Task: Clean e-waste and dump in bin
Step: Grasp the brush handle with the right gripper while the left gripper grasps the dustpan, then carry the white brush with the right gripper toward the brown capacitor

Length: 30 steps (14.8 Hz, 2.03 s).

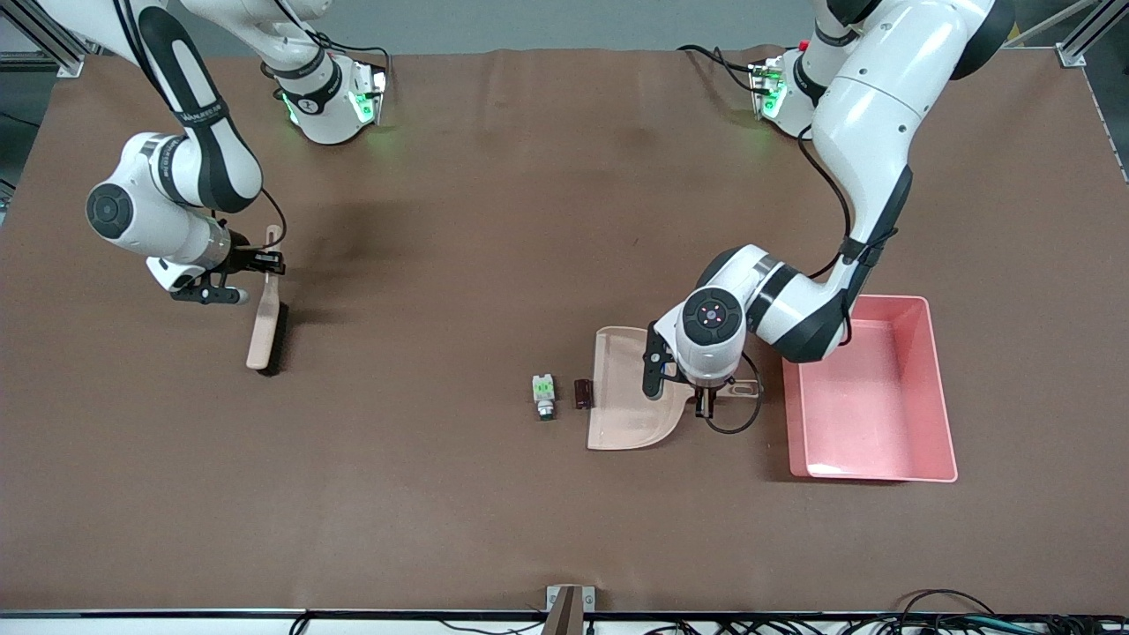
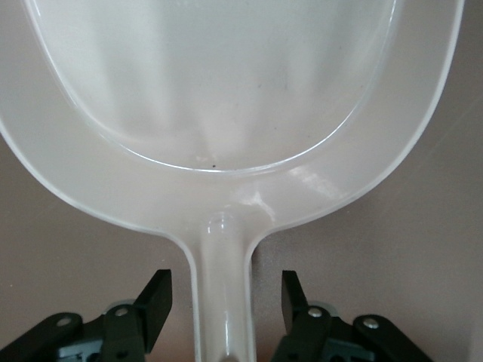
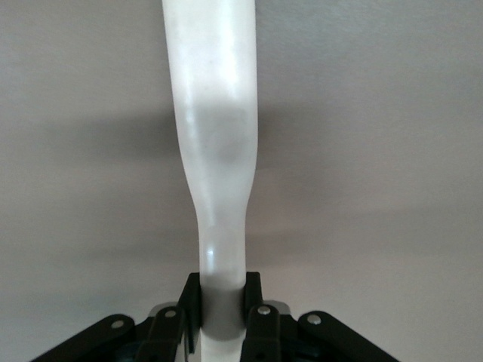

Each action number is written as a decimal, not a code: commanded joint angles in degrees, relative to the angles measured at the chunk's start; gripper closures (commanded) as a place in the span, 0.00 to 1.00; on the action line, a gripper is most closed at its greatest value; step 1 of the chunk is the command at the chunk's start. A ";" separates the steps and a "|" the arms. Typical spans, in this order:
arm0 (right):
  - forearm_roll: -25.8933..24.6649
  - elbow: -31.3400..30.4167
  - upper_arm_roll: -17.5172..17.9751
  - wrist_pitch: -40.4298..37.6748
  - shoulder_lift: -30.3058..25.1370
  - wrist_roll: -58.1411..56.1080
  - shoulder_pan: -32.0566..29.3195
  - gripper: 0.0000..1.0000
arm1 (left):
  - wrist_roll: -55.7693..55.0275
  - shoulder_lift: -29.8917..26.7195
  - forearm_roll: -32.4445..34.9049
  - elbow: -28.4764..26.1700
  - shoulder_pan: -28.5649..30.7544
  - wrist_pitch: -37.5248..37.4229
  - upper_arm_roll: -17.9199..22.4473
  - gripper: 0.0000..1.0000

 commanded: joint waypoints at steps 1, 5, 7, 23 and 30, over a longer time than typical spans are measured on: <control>0.89 6.60 -0.03 -7.16 -0.92 2.37 3.58 1.00 | 0.47 1.04 1.46 1.29 -0.33 -0.03 0.21 0.40; 0.89 9.78 0.06 -9.03 -1.01 4.73 7.00 1.00 | 0.39 1.13 2.17 1.29 -0.33 -0.03 0.12 0.54; 0.98 11.88 0.15 -9.21 -1.01 10.25 11.03 1.00 | 0.30 1.04 2.17 1.29 -0.33 -0.03 0.12 0.65; 17.07 41.50 0.06 -8.24 24.64 41.56 38.73 1.00 | -3.03 0.25 2.26 1.29 -0.68 -6.00 0.12 0.95; 17.15 44.06 0.15 -8.24 27.81 44.65 42.43 1.00 | -4.36 0.43 2.43 1.38 -1.12 -6.27 0.21 0.96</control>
